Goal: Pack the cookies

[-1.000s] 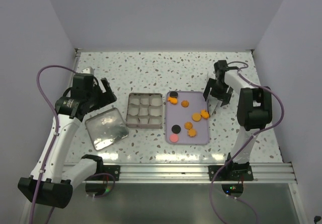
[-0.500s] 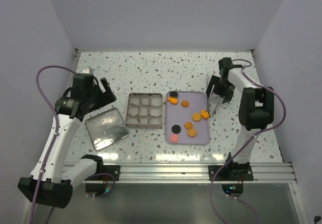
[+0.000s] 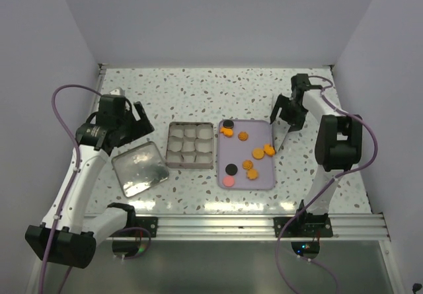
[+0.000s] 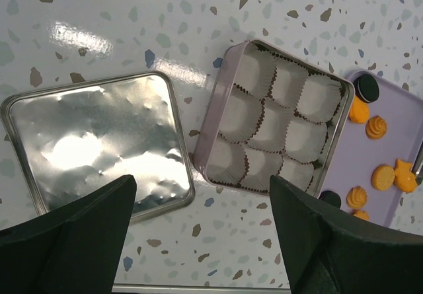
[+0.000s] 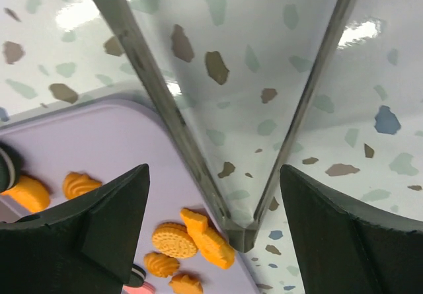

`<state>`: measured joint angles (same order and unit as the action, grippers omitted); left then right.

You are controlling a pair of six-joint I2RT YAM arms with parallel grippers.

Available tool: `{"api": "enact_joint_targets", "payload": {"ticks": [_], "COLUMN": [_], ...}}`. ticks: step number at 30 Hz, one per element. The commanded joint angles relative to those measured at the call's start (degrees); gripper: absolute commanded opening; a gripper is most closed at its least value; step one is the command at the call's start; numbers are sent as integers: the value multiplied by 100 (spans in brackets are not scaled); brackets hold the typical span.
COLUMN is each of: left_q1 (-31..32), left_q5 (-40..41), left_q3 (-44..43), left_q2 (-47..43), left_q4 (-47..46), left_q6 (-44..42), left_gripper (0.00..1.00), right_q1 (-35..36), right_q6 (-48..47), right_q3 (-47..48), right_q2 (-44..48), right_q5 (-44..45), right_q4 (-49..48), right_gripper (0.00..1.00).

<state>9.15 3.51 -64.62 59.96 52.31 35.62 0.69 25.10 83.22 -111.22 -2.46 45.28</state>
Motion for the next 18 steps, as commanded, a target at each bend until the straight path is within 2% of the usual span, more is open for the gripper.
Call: {"api": "enact_joint_targets", "payload": {"ticks": [1,11,18], "left_q1": [52,131,149], "left_q5": [97,115,106], "left_q3": [-77,-24,37], "left_q2": [50,200,288], "left_q4": [-213,-353,-406], "left_q6": [95,121,121], "left_gripper": [87,87,87], "right_q1": [19,81,107], "right_q6": [-85,-111,-146], "right_q3": [71,704,1064], "right_q2": [426,-453,-558], "right_q5": [-554,52,588], "right_q4": [-441,104,454], "right_gripper": [83,81,81]}}
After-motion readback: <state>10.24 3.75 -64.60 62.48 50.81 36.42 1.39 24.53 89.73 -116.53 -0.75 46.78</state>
